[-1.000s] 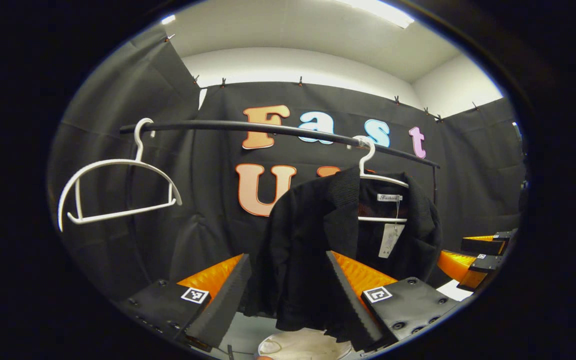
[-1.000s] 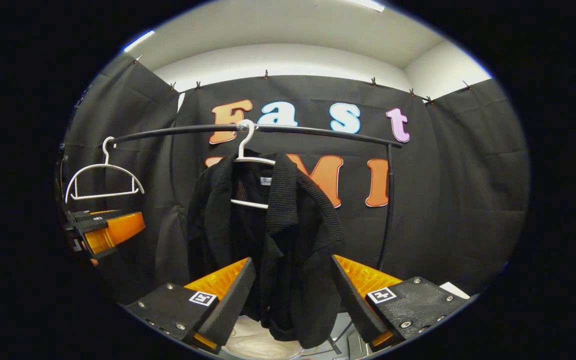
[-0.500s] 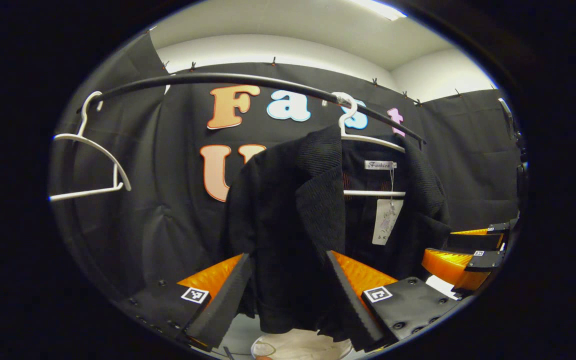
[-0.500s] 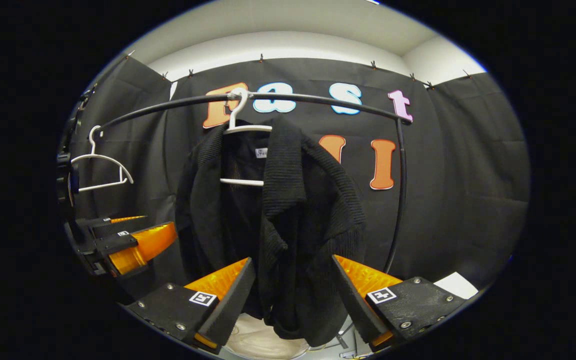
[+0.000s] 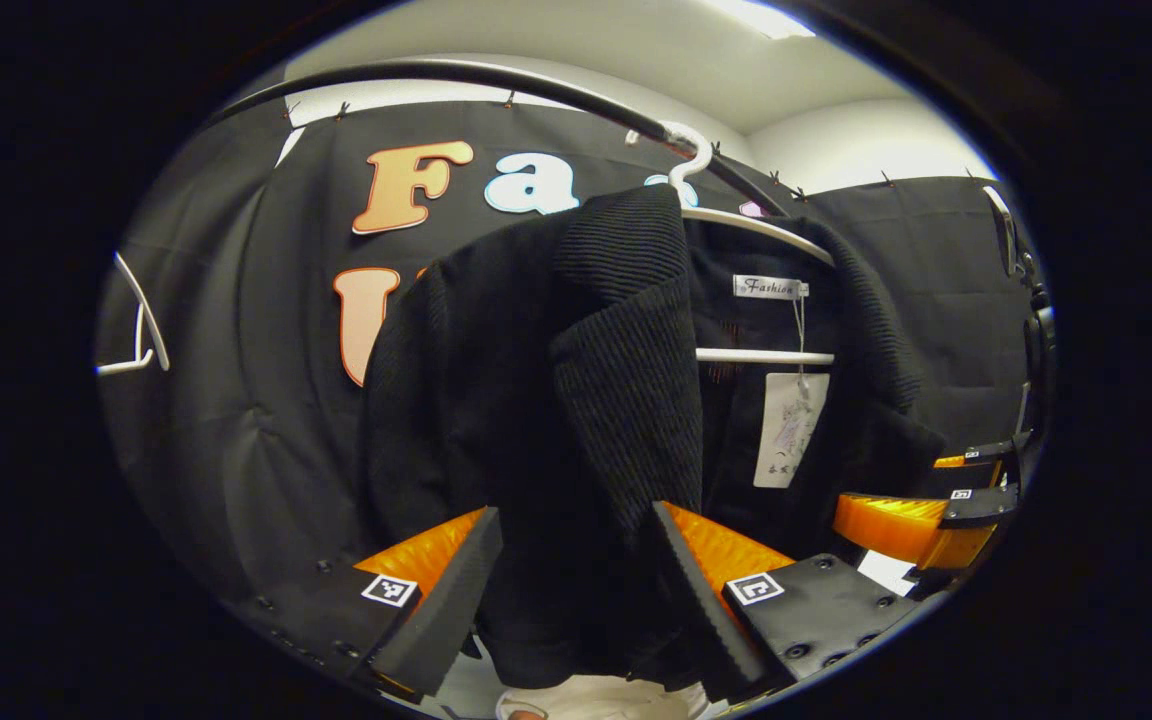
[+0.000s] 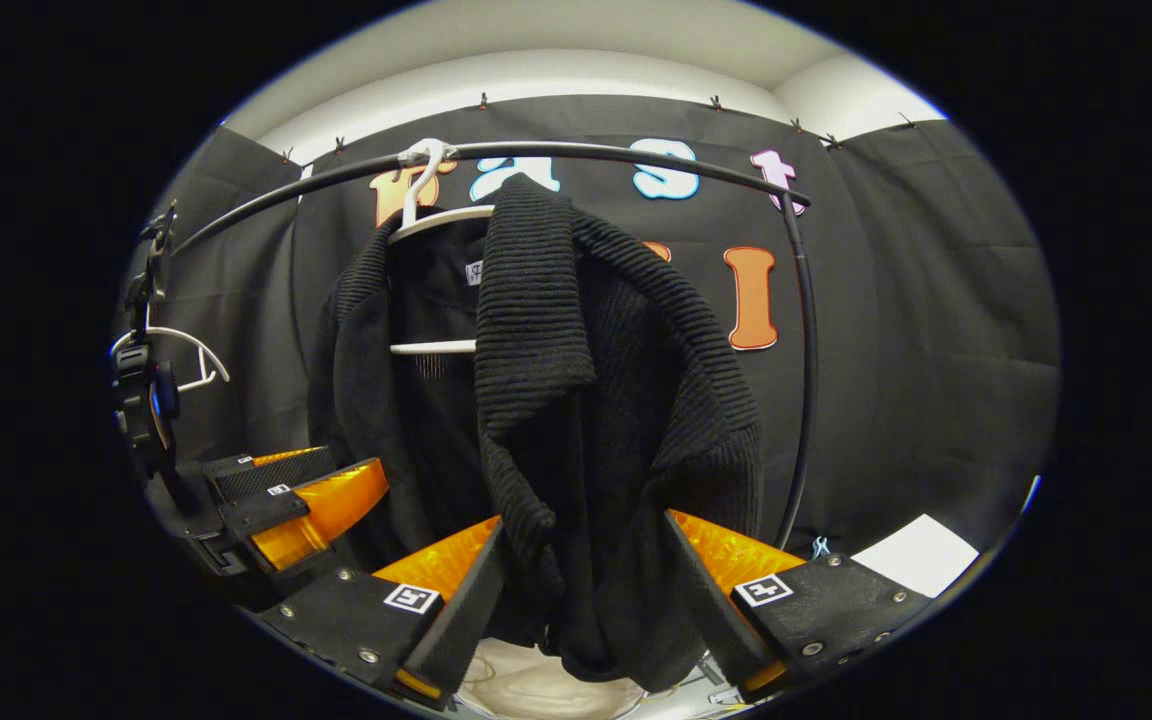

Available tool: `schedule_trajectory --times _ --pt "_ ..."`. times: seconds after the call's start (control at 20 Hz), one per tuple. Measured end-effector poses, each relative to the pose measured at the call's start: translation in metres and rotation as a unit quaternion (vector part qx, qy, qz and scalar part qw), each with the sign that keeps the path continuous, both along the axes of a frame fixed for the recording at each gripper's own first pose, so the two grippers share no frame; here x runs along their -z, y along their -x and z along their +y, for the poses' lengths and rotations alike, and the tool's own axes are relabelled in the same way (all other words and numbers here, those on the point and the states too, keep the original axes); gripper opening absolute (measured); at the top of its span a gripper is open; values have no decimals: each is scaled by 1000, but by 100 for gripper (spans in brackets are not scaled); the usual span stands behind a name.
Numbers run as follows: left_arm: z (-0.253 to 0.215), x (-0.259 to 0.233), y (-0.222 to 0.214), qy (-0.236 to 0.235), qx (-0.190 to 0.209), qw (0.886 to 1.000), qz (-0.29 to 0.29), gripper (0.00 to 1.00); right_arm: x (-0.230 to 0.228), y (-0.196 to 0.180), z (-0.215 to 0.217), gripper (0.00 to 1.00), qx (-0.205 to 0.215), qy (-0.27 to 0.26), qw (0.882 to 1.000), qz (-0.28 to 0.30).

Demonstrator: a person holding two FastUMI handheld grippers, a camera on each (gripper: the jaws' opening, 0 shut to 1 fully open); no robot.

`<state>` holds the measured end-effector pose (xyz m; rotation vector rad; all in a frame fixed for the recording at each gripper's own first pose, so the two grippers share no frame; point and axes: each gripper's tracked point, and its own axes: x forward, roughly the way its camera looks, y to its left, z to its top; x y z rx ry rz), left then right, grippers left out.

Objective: Grasp the clothes on the hanger with both hands and then place them into the laundry hamper below.

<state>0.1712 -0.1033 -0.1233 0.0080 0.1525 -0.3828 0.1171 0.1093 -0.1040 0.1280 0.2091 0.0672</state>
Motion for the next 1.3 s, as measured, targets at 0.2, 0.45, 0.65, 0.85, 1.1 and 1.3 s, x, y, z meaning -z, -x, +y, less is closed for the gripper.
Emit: schedule_trajectory --times 0.2,0.45,0.65,0.85,1.1,1.3 --pt "-11 1 -13 -15 23 1000 -9 94 6 -17 4 89 18 -15 1000 7" --pt "-21 8 -33 -5 21 1000 -4 91 6 -38 7 76 38 -26 999 8" --pt "-26 7 -40 2 31 1000 -4 75 8 -50 11 59 42 -22 999 7" --pt "-23 8 -44 7 33 999 -1 43 7 -53 20 28 31 -31 999 10" --pt "-8 8 -37 -7 28 999 14 7 0 -40 22 6 21 -11 1000 7" --pt "18 -9 -33 -20 9 1000 11 9 -5 -22 13 1 21 1 1000 11"
